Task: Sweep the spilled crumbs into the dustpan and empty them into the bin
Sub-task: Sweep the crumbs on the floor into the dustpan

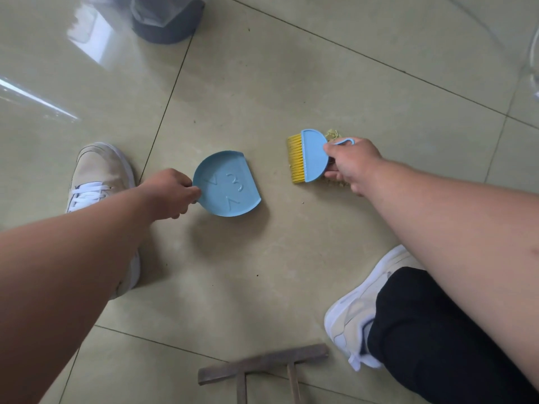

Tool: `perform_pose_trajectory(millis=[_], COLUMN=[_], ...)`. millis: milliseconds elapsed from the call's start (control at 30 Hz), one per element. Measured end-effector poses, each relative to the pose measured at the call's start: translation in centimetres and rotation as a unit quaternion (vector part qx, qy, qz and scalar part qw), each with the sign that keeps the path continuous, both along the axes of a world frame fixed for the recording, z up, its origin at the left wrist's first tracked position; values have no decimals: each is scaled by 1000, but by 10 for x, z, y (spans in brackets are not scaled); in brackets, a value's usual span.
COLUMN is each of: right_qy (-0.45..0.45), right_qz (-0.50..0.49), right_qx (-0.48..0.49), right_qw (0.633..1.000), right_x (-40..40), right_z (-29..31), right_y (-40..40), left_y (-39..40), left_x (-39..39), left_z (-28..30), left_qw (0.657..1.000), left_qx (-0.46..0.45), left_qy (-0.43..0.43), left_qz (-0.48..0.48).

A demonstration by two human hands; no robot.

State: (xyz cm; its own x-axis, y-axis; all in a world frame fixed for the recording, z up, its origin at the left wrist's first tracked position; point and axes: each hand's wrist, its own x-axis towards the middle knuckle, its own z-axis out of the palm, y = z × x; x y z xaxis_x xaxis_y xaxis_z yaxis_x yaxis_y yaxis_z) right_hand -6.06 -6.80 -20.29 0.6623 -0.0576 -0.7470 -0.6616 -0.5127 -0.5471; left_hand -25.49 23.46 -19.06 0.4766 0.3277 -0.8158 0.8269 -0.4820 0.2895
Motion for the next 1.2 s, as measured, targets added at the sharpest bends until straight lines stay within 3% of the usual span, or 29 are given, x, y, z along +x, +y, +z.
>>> perform_pose_trajectory(millis=[133, 367, 667, 767, 900, 1033, 1133, 1200], right_qy=[0, 59, 44, 39, -78, -211, -263, -266], right_qz=[-28, -120, -120, -132, -177, -56, 138, 231], right_qx=[23, 170, 81, 97, 88, -75, -220, -263], right_qw=[999, 976, 988, 986, 977, 973, 929, 898], right_x=[12, 18, 5, 11, 36, 61, 71, 68], right_z=[2, 14, 17, 26, 46, 57, 55, 48], right_y=[-15, 13, 3, -13, -27, -41, -54, -57], left_y=[-21, -40, -35, -35, -39, -45, -48, -51], left_x=[18, 35, 42, 41, 42, 45, 52, 57], left_z=[-1, -4, 8, 13, 17, 16, 14, 13], left_qw=[1000, 1000, 1000, 999, 999, 999, 998, 996], left_qx=[3, 1, 3, 4, 9, 19, 29, 38], left_qy=[-24, -26, -26, -38, -36, -33, -34, -38], left_qz=[15, 14, 6, 9, 3, -25, -54, -67])
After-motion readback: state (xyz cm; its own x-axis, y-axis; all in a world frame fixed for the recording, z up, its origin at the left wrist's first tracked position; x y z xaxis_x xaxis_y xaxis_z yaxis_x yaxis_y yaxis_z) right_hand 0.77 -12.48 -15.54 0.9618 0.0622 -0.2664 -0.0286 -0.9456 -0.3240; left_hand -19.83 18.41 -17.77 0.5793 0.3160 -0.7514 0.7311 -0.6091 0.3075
